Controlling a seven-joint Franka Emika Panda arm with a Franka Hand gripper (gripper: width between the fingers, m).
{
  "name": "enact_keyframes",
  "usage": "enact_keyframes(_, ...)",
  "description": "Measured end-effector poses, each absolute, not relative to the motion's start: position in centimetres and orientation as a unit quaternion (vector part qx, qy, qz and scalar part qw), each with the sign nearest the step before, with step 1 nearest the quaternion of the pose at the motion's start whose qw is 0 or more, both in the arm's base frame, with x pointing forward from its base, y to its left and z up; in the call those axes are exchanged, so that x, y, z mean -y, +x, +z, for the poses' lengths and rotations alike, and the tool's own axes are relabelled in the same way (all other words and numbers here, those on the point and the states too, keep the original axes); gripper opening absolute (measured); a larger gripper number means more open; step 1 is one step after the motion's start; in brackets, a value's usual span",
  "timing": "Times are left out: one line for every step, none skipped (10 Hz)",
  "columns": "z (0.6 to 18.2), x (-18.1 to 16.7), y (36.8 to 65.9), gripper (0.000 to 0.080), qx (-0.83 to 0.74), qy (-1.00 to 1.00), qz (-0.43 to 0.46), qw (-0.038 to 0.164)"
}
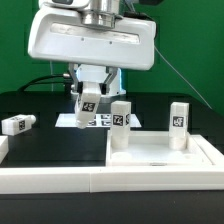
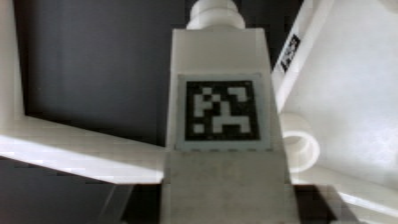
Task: Assemble square table
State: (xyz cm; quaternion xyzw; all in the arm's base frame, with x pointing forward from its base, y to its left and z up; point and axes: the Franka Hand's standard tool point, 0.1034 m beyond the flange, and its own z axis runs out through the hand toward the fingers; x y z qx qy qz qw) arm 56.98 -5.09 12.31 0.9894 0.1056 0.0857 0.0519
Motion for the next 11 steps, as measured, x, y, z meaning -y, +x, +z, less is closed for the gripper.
enact_keyframes(12.2,4.5,57.1,0.029,-0.101,0.989,0.095,0.051)
enact_keyframes(12.2,3.5,57.3,0.029,-0.094,0.99,0.094,0.045)
enact_keyframes(12.5,2.9,57.8,0.029,-0.094,0.989,0.108,0.043)
enact_keyframes(13.0,2.0,58.7,0.029,-0.088,0.984,0.148,0.044)
enact_keyframes(13.2,0.8,59.2,0.029,-0.086,0.982,0.161,0.039)
enact_keyframes(13.7,0.8,59.8,0.029,-0.092,0.977,0.187,0.046)
enact_keyframes(13.6,1.3,59.6,0.029,-0.094,0.973,0.205,0.054)
enact_keyframes(13.3,1.2,59.4,0.029,-0.095,0.975,0.196,0.051)
enact_keyframes(13.3,1.1,59.5,0.029,-0.094,0.975,0.196,0.051)
enact_keyframes(13.2,0.4,59.4,0.029,-0.088,0.975,0.197,0.046)
enact_keyframes(13.2,-1.0,59.9,0.029,-0.085,0.975,0.2,0.039)
